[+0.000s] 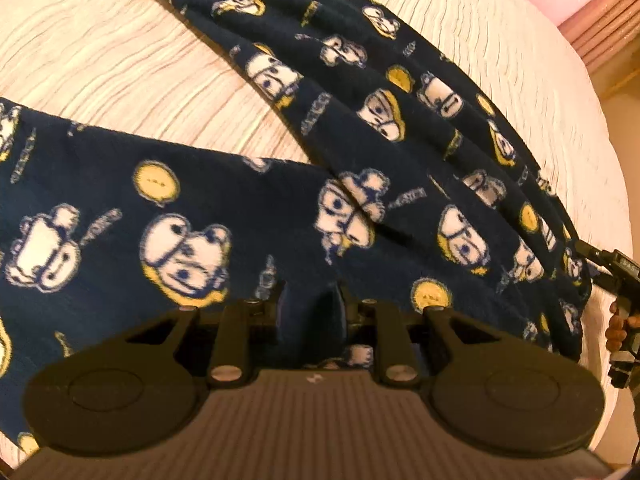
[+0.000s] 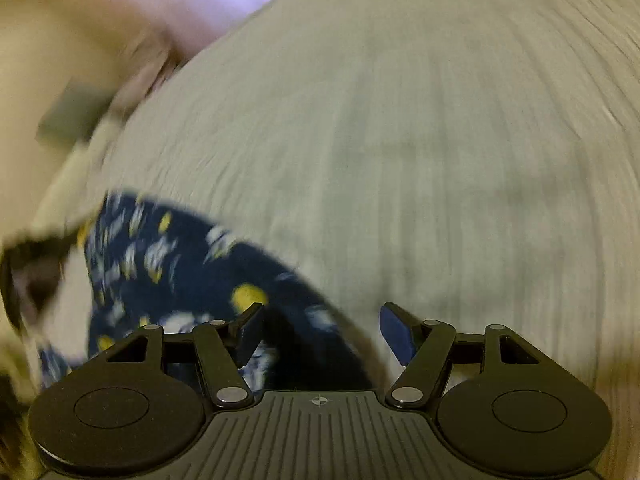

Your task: Fold clothes

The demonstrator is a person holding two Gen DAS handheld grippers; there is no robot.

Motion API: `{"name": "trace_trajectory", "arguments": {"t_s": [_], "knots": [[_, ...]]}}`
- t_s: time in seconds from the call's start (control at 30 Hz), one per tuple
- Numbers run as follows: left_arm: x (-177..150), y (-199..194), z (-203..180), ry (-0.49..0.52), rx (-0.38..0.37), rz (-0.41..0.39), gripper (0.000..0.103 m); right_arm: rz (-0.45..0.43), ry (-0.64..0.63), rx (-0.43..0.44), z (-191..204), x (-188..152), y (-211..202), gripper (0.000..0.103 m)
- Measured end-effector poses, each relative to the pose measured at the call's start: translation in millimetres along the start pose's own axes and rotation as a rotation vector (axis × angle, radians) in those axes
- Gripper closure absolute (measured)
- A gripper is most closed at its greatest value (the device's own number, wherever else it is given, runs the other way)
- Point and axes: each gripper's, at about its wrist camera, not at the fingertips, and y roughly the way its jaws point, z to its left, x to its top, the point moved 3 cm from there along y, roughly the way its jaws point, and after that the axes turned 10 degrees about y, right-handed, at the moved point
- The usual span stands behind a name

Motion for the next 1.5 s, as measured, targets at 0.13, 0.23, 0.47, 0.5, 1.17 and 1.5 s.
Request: {"name": "trace_trajectory", "arguments": {"t_s": [0.13,0.23,0.47,0.5,1.17,1.5], "knots": [[4.4,3.8,-7.9,0.011,-0.002,0.001,0.084,-0.002,-0.109,-0.049,15.6,-1.2,15.5,0.1],[11.4,-0.6,-9.5,0.02,0.005,-0.027,0.084,-0.072,-0.081,-0.083,11.9,-0.4,10.9,0.101],[17.4,3.9,0.3,-0.005,0.024,-0.024,0.084,-0.146,-0.123,-0.172,20.4,-1.3,10.6,0.079],[16.4,3.5,0.6,0.0,0.026,-0.023,0.084,-0.16,-0.151,-0.175,26.4,-0.8,9.2,0.063],[2.9,-16.5,51.5,-0.068,0.115,-0.072,0.084,-0.19,-0.311,-0.286,71.4,9.5,79.9,0.101],[-0.8,-37.0,85.9,-0.034,0.142,-0.094,0.084,-0.358,-0.299,-0.455,113.2,-47.9,11.7,0.027]]}}
